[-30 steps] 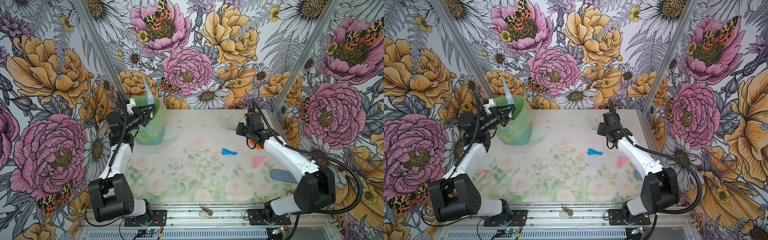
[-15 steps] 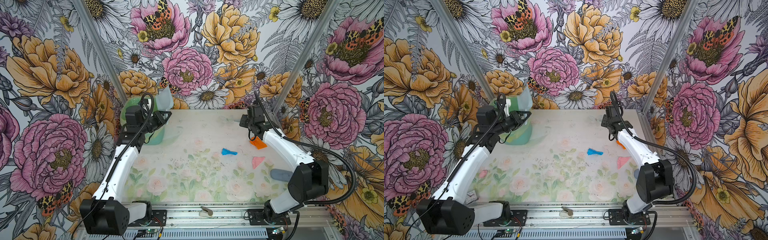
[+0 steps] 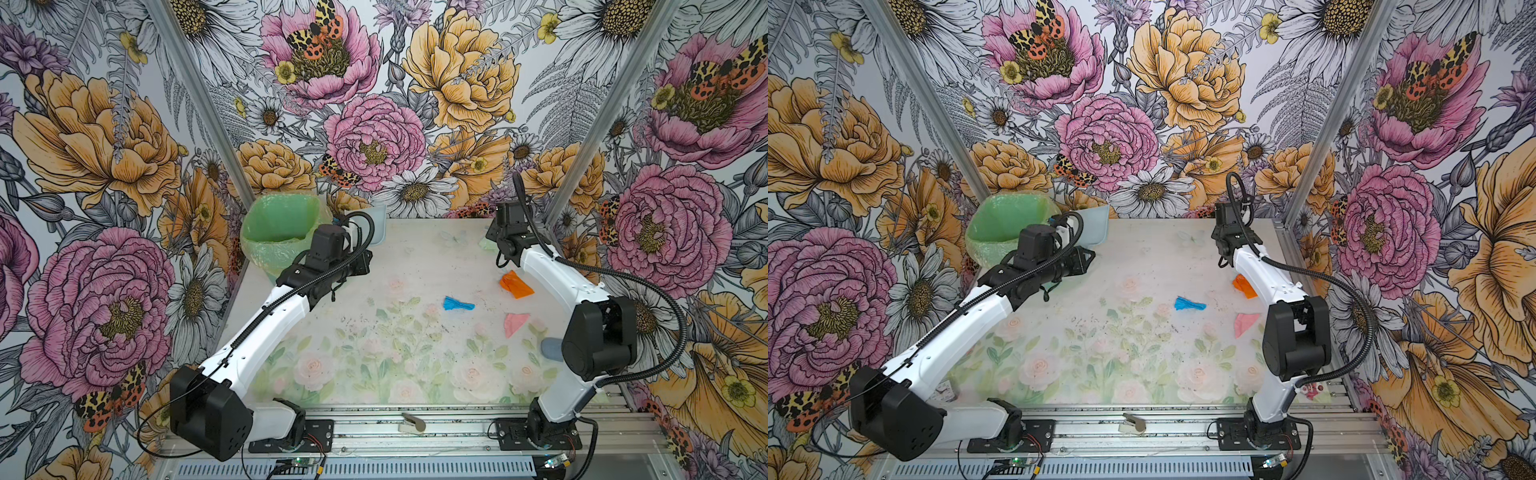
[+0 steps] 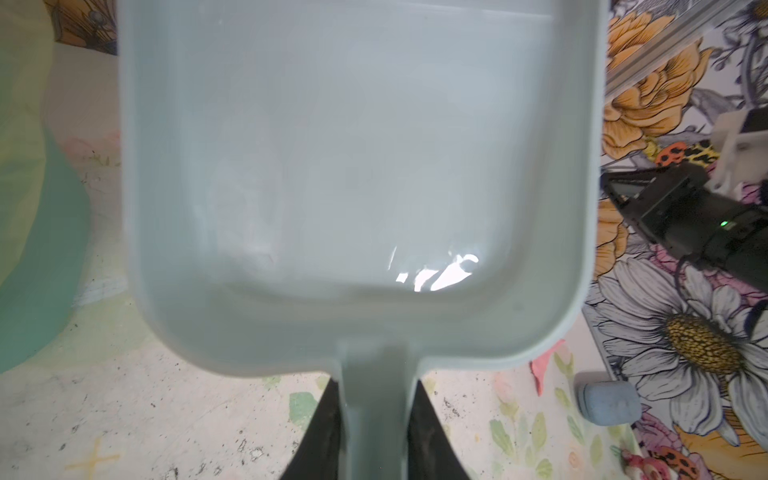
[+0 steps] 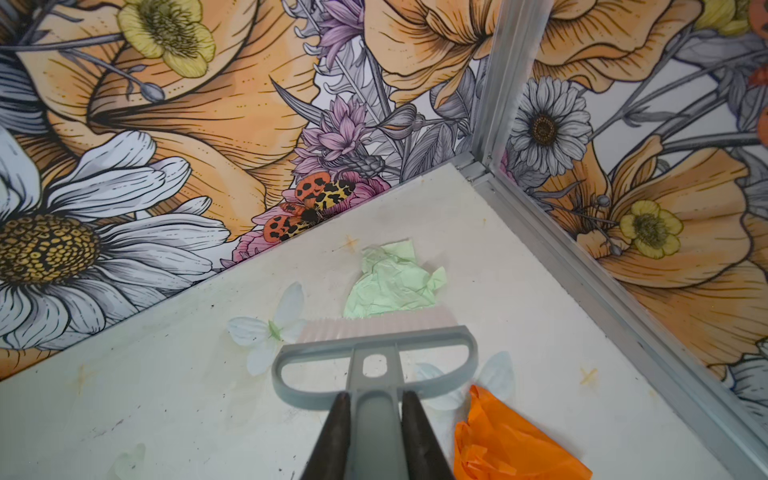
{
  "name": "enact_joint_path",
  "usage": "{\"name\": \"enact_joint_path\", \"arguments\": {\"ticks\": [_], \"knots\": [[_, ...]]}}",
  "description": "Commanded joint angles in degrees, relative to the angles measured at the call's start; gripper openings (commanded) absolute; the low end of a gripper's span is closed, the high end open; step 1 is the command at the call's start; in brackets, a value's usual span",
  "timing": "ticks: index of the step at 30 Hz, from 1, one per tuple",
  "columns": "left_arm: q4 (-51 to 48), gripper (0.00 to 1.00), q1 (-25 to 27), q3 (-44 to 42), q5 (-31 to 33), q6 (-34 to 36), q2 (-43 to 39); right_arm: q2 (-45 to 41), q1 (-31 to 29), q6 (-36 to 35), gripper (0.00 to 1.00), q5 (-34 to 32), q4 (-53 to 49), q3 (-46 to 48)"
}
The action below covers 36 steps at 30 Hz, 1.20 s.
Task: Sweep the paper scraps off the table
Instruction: 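Lower the empty dustpan with the left while the right brushes toward the light green paper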
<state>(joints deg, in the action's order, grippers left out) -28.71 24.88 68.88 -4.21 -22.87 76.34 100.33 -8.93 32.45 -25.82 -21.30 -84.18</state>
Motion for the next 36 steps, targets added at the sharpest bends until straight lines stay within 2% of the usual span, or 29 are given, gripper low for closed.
{"name": "enact_joint_path", "arguments": {"ticks": [1, 9, 14, 22, 36], "knots": [[-1.5, 0.09, 2.21, -0.57, 7.28, 3.8, 1.17, 3.68, 0.95, 4.89, 0.0, -3.81, 2.92, -3.59], [-2.34, 0.08, 5.4, -0.43, 8.78, 3.93, 6.41, 16.55, 2.56, 8.5, 0.0, -3.49, 2.93, -12.76], [-2.21, 0.08, 6.48, -0.8, 8.53, 2.96, 10.23, 20.84, 3.23, 8.41, 0.0, -2.1, 2.89, -15.83], [-2.57, 0.07, 7.79, -0.28, 7.21, 4.4, 16.83, 22.09, 3.44, 7.99, 0.0, 1.42, 2.89, -13.76], [-2.55, 0.06, 9.77, -1.88, 5.91, 3.29, 21.52, 20.34, 1.02, 9.3, 0.0, 10.75, 2.93, -8.23]]}}
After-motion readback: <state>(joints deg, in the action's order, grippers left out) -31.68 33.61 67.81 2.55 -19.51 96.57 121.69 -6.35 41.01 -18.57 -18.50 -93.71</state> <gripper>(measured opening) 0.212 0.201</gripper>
